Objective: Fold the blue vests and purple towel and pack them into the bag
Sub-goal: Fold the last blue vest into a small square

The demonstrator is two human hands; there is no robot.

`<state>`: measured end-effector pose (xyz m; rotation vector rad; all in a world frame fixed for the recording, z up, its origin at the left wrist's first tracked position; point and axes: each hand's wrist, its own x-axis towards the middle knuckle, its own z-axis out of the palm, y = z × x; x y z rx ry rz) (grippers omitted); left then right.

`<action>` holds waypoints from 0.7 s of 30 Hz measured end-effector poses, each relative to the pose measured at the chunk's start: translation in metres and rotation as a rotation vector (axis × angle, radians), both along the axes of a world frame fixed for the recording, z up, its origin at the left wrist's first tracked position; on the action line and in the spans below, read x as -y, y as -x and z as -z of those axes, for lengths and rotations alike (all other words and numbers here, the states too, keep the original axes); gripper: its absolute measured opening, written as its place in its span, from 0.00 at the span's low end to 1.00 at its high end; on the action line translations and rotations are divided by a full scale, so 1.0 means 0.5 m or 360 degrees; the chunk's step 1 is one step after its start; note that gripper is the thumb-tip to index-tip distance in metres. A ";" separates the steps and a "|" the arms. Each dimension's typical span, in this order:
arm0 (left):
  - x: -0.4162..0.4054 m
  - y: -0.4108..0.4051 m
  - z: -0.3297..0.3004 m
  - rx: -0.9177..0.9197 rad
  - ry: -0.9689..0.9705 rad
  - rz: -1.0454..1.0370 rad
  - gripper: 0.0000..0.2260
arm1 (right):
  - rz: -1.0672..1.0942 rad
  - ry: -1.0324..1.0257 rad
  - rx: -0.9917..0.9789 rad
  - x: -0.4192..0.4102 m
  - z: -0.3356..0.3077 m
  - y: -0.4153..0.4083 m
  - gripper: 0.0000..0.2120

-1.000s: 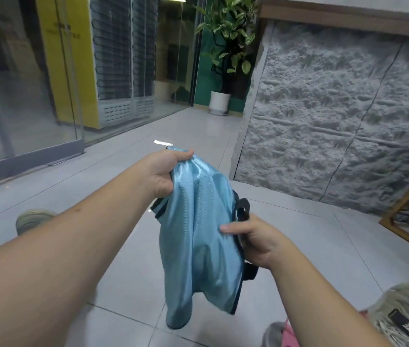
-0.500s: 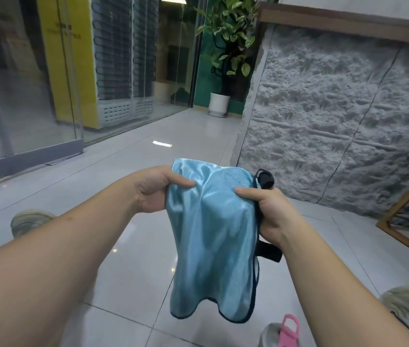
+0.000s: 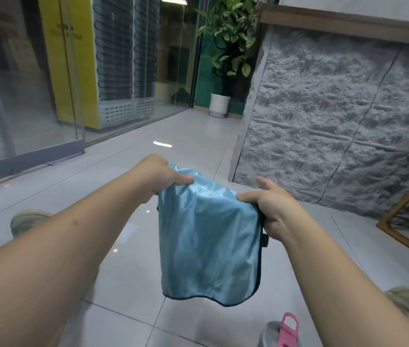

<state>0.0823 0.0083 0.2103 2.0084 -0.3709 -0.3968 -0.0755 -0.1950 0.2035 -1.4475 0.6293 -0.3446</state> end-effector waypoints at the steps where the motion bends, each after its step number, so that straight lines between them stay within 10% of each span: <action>1: 0.000 0.000 -0.001 0.0031 0.0003 0.0013 0.39 | -0.0126 0.0037 -0.0032 0.001 -0.002 0.001 0.31; 8: -0.006 0.020 -0.017 0.0216 0.0095 0.0186 0.17 | -0.0780 0.0603 -0.0494 -0.012 -0.012 0.017 0.15; 21: -0.030 -0.007 0.012 -0.0098 0.0460 0.0326 0.19 | -0.0476 0.0919 -0.0292 -0.009 -0.022 0.023 0.09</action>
